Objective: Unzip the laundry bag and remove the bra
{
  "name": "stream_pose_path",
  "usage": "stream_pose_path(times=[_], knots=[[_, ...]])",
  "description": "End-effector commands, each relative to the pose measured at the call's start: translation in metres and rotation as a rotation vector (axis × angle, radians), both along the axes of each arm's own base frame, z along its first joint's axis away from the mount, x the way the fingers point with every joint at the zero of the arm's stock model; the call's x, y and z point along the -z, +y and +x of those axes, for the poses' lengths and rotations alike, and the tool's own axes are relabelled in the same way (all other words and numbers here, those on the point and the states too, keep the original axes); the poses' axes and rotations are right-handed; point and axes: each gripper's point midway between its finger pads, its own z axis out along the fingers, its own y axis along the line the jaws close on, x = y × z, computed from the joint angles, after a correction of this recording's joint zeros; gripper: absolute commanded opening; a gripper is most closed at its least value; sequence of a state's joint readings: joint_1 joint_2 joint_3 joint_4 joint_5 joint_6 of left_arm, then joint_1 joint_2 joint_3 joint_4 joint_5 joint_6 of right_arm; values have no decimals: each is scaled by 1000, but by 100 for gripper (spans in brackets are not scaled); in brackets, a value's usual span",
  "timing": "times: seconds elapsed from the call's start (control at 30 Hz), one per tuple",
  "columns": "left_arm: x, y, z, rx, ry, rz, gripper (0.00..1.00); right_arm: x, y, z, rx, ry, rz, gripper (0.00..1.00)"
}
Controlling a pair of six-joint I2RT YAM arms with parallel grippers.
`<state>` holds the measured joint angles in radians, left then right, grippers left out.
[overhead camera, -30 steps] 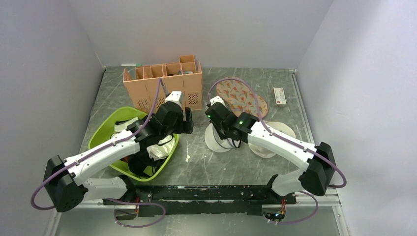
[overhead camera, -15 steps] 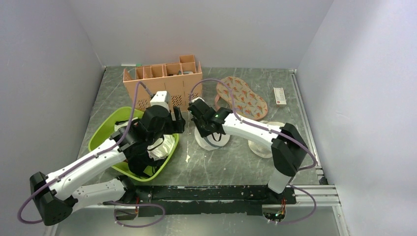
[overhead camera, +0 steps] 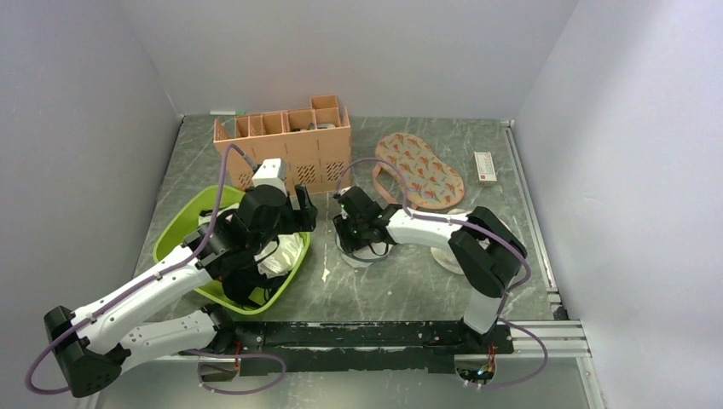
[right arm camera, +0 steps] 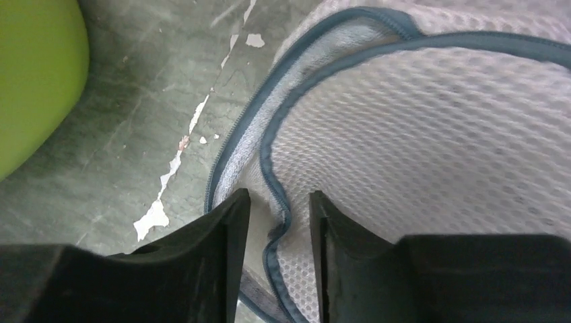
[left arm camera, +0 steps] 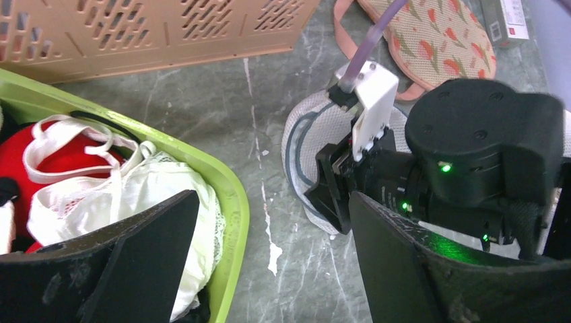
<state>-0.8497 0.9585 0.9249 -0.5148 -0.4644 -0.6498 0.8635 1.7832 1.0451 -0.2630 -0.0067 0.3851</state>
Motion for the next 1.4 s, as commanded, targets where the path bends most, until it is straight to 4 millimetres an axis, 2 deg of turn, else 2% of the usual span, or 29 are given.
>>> stream_pose_path(times=[0.0, 0.07, 0.2, 0.3, 0.4, 0.5, 0.57, 0.7, 0.77, 0.83, 0.9, 1.03, 1.1, 1.17, 1.23, 1.37], knots=[[-1, -15, 0, 61, -11, -61, 94, -39, 4, 16, 3, -86, 118, 46], [2, -17, 5, 62, -6, -79, 95, -61, -4, 22, 8, -130, 140, 58], [0, -20, 21, 58, -3, -94, 94, -97, -27, 36, 42, -162, 211, 75], [-6, -13, 33, 46, -19, -106, 96, -108, -58, 46, 90, -176, 253, 86], [-1, 0, 48, 75, 7, -187, 97, -109, -95, 61, 171, -197, 246, 93], [6, 27, 60, 37, 51, -228, 95, -115, -132, 76, 256, -202, 249, 95], [-5, 40, 62, 10, 19, -205, 95, -127, -151, 81, 308, -242, 246, 96], [-41, 69, 62, -77, -94, -126, 96, -164, -188, 88, 439, -350, 254, 100], [-71, 85, 59, -132, -149, -95, 96, -191, -200, 88, 491, -408, 271, 100], [-118, 96, 50, -159, -238, -95, 95, -224, -205, 83, 513, -479, 297, 100], [-162, 106, 39, -169, -355, -105, 95, -272, -212, 78, 528, -592, 342, 100], [-223, 126, 9, -193, -547, -122, 97, -348, -226, 56, 534, -803, 411, 100], [-241, 134, -2, -195, -610, -92, 98, -379, -225, 41, 476, -895, 443, 100], [-255, 139, -11, -199, -657, -85, 98, -398, -231, 29, 473, -948, 436, 100], [-262, 141, -17, -193, -684, -76, 98, -412, -241, 20, 503, -991, 429, 100], [-266, 143, -19, -192, -704, -71, 97, -422, -254, 14, 560, -1028, 414, 100]])
